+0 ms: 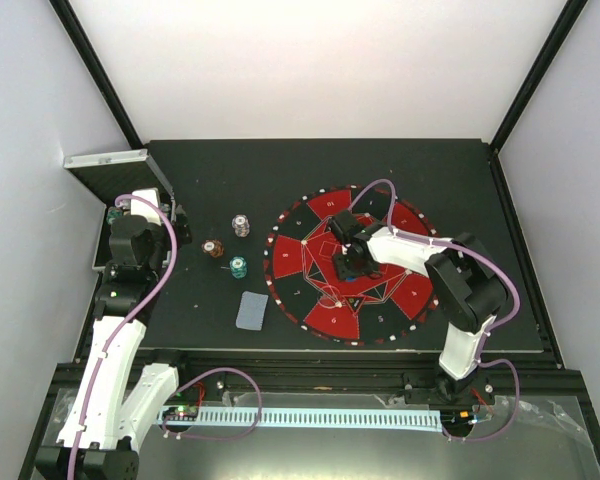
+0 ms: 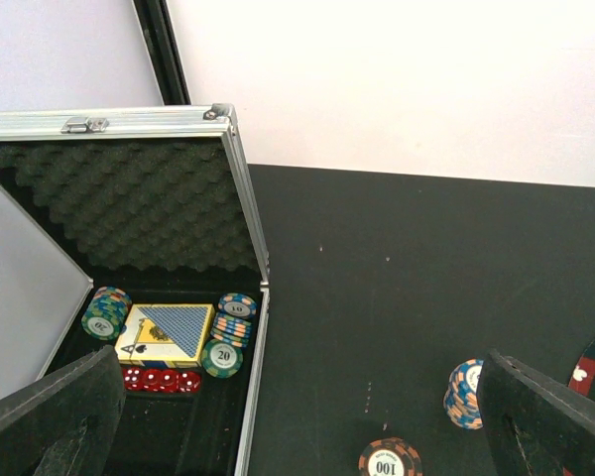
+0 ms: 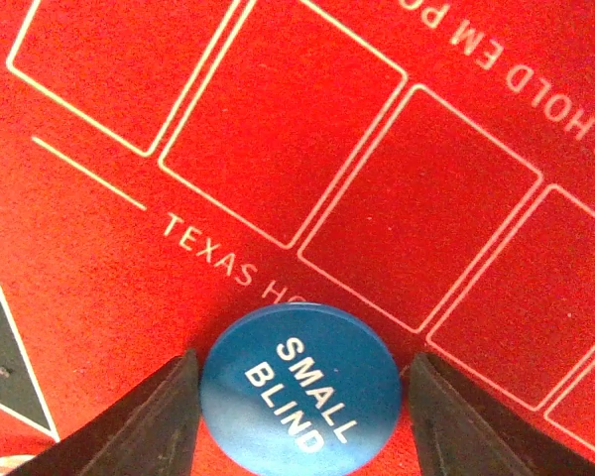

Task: Distribute texas hold em gaming equipment

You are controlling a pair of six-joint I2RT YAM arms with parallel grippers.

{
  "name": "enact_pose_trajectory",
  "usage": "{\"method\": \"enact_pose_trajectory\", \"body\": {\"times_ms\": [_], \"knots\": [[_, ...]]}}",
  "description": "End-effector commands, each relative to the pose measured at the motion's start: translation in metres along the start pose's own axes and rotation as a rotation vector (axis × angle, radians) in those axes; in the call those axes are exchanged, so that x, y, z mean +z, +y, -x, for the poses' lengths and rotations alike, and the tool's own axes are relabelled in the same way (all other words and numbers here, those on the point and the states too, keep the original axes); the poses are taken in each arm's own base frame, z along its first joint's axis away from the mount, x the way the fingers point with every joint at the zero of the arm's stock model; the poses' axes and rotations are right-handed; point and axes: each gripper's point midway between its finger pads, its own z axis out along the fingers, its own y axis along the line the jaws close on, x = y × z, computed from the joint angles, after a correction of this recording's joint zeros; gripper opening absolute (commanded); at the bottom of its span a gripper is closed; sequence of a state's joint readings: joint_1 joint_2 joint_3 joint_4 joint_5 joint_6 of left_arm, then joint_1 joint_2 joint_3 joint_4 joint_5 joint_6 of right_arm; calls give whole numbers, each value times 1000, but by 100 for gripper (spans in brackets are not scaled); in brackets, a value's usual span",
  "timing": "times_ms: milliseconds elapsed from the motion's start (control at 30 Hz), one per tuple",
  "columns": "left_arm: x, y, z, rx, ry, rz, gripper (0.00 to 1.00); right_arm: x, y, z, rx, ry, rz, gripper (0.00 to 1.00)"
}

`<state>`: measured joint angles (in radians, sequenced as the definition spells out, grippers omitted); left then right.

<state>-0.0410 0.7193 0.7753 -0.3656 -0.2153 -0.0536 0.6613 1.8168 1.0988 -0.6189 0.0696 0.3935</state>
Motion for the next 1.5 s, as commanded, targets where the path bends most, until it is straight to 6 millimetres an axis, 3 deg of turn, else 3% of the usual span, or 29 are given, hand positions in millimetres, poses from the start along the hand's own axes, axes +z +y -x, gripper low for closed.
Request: {"method": "enact_pose_trajectory", "body": {"times_ms": [0,267,633,1133,1333,1467], "knots": [[-3,-3,8,-12,-30,-17,99,13,8,-6,-10,25,27,55],[-4,-4,8,-11,-31,-20,99,11,19,3,-29,2,25,50],[-4,-4,8,-11,-31,-22,99,16,48,62,-56,-58,53,50],[-2,-6,6,-9,-24,-27,99,48,95,127,-142,-72,57,51],[-2,-6,7,-9,-26,-28,99,53,97,130,-150,-64,52,52],[-2,-6,6,-10,-24,-30,99,44,97,130,-154,-69,59,61]]}}
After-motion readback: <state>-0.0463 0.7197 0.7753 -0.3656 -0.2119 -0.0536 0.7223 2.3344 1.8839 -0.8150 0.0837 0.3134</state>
